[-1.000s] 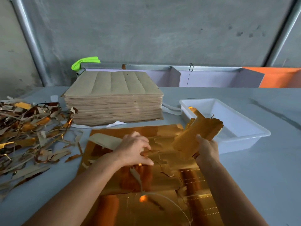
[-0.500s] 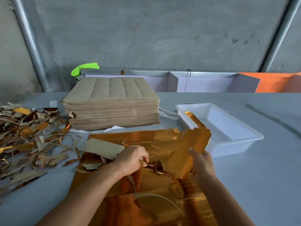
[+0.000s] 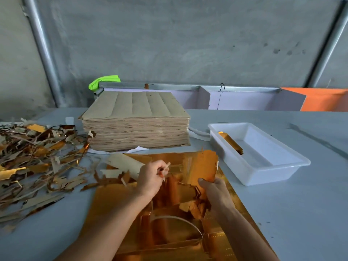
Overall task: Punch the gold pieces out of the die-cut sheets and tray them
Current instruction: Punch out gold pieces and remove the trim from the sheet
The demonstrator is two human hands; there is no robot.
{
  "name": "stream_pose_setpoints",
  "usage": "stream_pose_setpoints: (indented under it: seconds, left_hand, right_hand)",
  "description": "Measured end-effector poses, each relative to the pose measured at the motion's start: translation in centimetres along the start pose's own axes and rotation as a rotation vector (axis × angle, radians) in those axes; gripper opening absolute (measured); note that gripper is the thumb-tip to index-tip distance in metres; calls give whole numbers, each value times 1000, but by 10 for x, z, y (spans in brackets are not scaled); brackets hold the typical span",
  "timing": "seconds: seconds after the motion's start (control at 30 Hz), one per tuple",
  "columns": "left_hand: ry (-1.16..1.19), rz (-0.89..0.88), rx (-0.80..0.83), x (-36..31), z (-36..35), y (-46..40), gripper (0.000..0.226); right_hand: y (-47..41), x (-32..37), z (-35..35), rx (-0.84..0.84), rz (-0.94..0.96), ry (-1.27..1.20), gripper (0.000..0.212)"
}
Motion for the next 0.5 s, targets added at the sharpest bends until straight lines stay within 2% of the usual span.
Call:
stream_pose_setpoints:
  seconds: [0.03,0.1,0.17,0.27,0.33,0.37,0.43,0.5]
  left_hand:
    - [68,47,-16,3,-2,1,18]
    - [344,209,-2,9,-8,7,26]
    - [538,316,97,12,-14,14,29]
    - [321,220,428,6,-21,24,17]
    - [111,123,656,5,-30,34,45]
    - [0,97,710,8,-34,37,53]
    - [-230,-1,703,9,-40,41,51]
    - [-358,-98,598,6,-41,40,45]
  right_hand:
    - [0,-4,-1,2,-28,-27,8]
    - [0,-9,-3,23,-71,-82,8]
    - [-1,-12,-3,29,-76,-78,10]
    - [-2,-15,-3,39,-67,-90,14]
    - [-3,-18,-4,43,-81,-76,17]
    - [-3,-18,-5,43,-83,-61,19]
    - [-3,-20,-5,33,-94,-46,24]
    - [-3,-21,-4,20,-123,-59,28]
Point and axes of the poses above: each hand's wrist, its own y-axis away from the middle knuckle, its own z-axis out of the back of the hand, x = y × z, the point moved 6 cm from there along -y, towards the middle knuckle, and after that the axes turned 3 degrees about x, right-handed, at the moved point
